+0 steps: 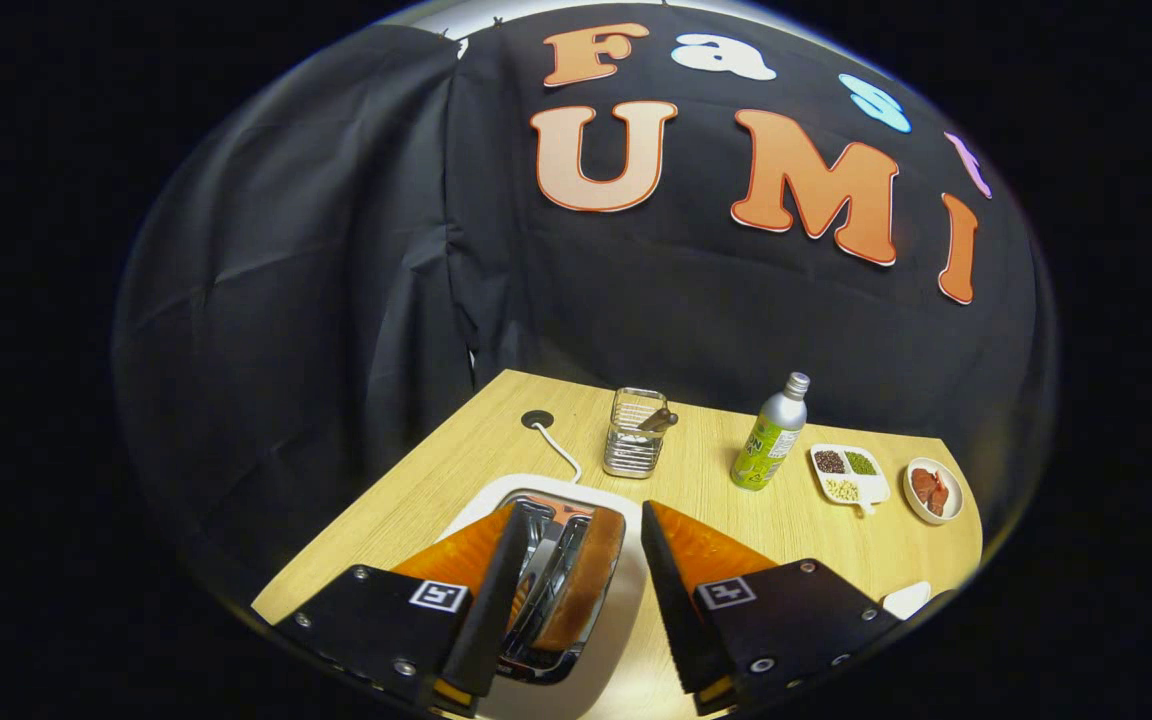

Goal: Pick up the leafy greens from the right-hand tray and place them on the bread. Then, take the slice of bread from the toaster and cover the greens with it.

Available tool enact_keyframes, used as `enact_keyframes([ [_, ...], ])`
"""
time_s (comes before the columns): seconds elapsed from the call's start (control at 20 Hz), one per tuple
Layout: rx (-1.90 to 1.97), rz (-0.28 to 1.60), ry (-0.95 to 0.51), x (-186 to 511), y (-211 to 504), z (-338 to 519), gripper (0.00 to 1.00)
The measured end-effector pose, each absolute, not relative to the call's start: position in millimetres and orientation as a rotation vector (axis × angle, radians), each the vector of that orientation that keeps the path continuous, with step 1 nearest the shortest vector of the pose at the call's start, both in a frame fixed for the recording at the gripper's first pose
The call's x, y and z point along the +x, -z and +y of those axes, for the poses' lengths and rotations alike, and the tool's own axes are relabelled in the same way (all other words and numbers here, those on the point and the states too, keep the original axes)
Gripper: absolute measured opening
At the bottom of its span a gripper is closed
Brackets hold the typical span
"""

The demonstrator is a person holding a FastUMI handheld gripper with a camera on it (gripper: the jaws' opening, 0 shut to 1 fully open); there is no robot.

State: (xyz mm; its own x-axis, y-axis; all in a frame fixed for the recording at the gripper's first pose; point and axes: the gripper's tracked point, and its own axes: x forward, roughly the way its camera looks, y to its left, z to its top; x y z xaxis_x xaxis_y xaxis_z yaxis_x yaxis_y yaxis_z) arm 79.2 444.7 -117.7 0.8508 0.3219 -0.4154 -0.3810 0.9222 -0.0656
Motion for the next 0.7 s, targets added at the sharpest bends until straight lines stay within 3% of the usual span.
enact_keyframes([
  [0.3,-0.112,0.416,-0.365,82,123,451,0.29],
  [0.35,-0.105,0.415,-0.367,82,121,453,0.19],
  [0.7,-0.098,0.372,-0.369,80,95,450,0.08],
])
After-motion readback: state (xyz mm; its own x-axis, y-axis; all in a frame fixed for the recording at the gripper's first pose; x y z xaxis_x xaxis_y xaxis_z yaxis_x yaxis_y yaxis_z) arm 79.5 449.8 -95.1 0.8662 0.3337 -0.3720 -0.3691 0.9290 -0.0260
